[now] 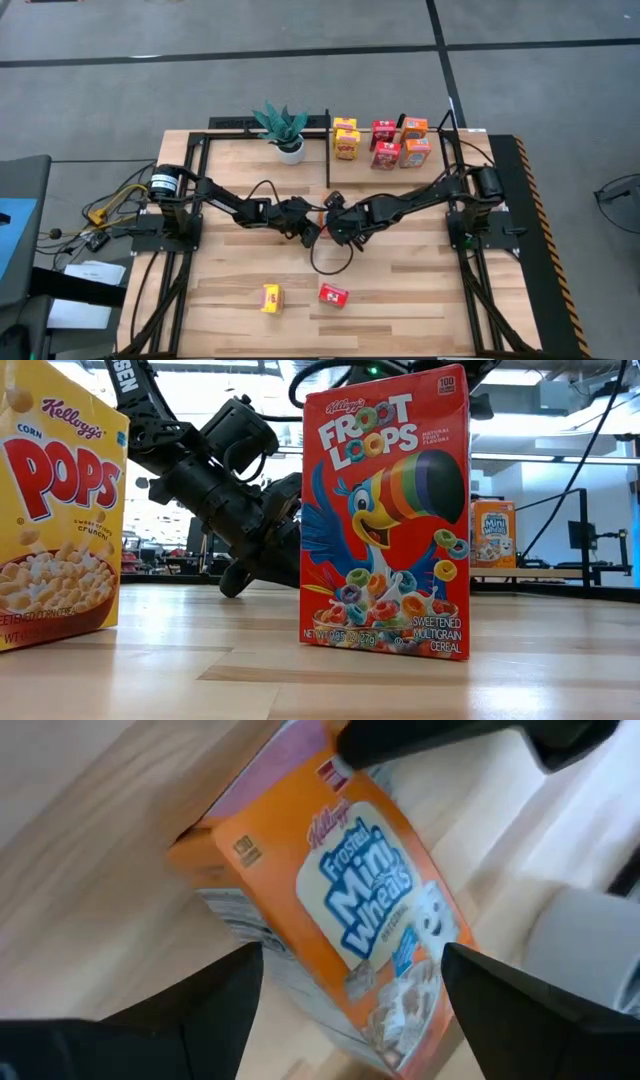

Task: Stack cereal on shelf
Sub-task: Put the orange cereal box on the shelf aligned with orange cereal boxes

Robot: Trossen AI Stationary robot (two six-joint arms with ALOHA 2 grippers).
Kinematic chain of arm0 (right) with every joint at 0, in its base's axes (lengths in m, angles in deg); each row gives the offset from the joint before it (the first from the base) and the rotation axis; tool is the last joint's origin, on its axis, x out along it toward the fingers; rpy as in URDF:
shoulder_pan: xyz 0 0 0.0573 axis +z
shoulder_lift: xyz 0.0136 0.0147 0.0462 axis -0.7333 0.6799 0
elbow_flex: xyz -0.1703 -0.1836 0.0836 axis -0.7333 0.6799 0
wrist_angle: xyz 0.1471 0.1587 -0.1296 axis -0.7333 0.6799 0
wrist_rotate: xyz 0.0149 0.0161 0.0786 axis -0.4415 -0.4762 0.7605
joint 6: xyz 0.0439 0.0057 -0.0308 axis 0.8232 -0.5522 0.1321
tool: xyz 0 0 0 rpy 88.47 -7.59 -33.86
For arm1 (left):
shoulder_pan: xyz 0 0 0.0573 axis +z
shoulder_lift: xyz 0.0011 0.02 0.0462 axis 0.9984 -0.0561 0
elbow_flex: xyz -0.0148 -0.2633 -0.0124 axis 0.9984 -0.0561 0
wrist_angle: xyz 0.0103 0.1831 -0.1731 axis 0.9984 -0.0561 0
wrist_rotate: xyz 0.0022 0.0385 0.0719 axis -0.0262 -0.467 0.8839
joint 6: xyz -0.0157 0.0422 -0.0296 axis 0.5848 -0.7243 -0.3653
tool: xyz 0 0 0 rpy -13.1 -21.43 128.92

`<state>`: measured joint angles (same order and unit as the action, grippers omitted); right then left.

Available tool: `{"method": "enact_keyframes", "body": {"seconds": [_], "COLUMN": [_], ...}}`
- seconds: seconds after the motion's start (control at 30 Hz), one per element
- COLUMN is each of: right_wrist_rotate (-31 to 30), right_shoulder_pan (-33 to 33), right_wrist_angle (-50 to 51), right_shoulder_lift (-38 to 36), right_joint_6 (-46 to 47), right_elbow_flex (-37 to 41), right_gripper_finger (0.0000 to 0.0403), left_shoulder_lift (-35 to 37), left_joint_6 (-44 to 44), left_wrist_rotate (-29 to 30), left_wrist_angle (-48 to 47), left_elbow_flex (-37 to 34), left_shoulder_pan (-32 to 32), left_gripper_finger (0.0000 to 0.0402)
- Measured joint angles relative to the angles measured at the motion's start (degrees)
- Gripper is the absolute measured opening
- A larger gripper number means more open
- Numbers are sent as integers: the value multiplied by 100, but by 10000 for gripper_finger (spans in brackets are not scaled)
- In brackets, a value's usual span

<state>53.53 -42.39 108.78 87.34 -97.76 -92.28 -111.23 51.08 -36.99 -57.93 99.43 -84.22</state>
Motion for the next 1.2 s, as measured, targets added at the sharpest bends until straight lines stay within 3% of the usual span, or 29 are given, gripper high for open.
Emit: {"method": "enact_keyframes", "body": {"seconds": [0.3, 0.47, 0.63, 0.7, 0.87, 0.93, 1.07, 1.2], "right_wrist_rotate": [207, 300, 607, 994, 1962, 2002, 1980, 1357], "right_shoulder_pan": [11, 57, -76, -222, -538, -521, -361, -251], "right_wrist_angle": [-245, -91, 51, 221, -473, -811, -1226, -1345], "right_shoulder_lift": [132, -398, -1153, -1465, -1877, -1945, -1917, -1739], "right_joint_6": [-192, 222, 1993, 3078, 5083, 5507, 6189, 6828], "right_elbow_flex": [11, 2, 0, 4, 421, 676, 1167, 1525], "right_gripper_finger": [330, 330, 330, 328, 318, 312, 289, 248], "left_shoulder_lift": [4, 641, 1444, 1792, 2556, 2526, 2126, 1691], "left_joint_6": [-103, -154, -214, -222, -565, -605, -600, -389], "left_wrist_rotate": [-85, -220, 348, 567, 1390, 1564, 1334, 1269], "left_wrist_angle": [6, -320, -1239, -1514, -1701, -1823, -1897, -2017], "left_elbow_flex": [-3, -52, -74, -74, -43, -49, -139, -184], "left_shoulder_pan": [-13, -52, -60, -78, -199, -132, -13, -15], "left_gripper_finger": [0, 0, 0, 0, 0, 0, 0, 0]}}
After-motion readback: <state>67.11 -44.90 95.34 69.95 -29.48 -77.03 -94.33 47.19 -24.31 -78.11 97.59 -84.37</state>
